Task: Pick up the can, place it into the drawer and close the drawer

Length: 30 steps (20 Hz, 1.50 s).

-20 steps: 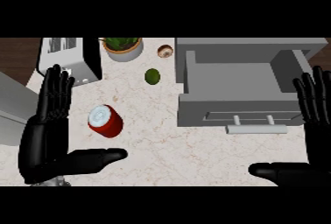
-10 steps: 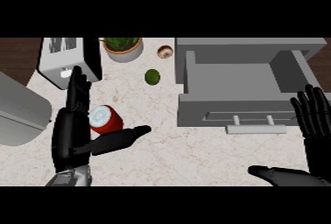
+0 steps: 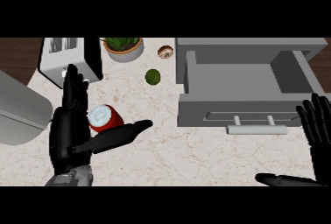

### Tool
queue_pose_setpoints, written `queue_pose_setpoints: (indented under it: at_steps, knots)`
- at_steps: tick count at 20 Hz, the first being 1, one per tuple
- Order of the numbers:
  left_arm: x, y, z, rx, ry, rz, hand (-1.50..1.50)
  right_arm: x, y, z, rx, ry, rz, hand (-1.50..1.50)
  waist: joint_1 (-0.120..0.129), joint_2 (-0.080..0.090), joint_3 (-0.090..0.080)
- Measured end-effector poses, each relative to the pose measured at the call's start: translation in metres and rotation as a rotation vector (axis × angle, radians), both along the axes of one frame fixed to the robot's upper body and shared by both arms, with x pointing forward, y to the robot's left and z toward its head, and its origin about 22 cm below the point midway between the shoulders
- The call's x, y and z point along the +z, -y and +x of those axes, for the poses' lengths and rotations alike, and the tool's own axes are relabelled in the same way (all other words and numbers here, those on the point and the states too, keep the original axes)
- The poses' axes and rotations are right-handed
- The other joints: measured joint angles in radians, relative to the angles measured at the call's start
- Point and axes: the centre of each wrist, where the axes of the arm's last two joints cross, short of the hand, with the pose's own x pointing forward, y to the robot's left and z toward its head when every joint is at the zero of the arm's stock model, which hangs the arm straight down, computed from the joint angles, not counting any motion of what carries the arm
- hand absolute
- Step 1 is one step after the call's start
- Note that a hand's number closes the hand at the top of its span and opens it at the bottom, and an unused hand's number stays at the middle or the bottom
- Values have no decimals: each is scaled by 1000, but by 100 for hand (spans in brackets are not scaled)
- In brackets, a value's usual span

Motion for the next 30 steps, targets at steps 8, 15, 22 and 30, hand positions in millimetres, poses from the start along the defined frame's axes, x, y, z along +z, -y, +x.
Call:
queue_pose_setpoints:
  at_steps: [8,15,22,30]
  knots:
    - [-22,-7,7,32,-15,-9,-150,-14,17,-13,-3,3,-3,-150,-1,0,0]
    - [-51,-23,14,31,-41,-15,-150,-14,20,-18,-10,10,-14,-150,-1,0,-1]
    - [-77,-27,21,49,-52,-18,-150,-15,25,-18,-3,9,-14,-150,0,1,0]
    - [-100,-39,26,87,-74,-12,-150,-16,29,-14,-3,9,-16,-150,0,1,0]
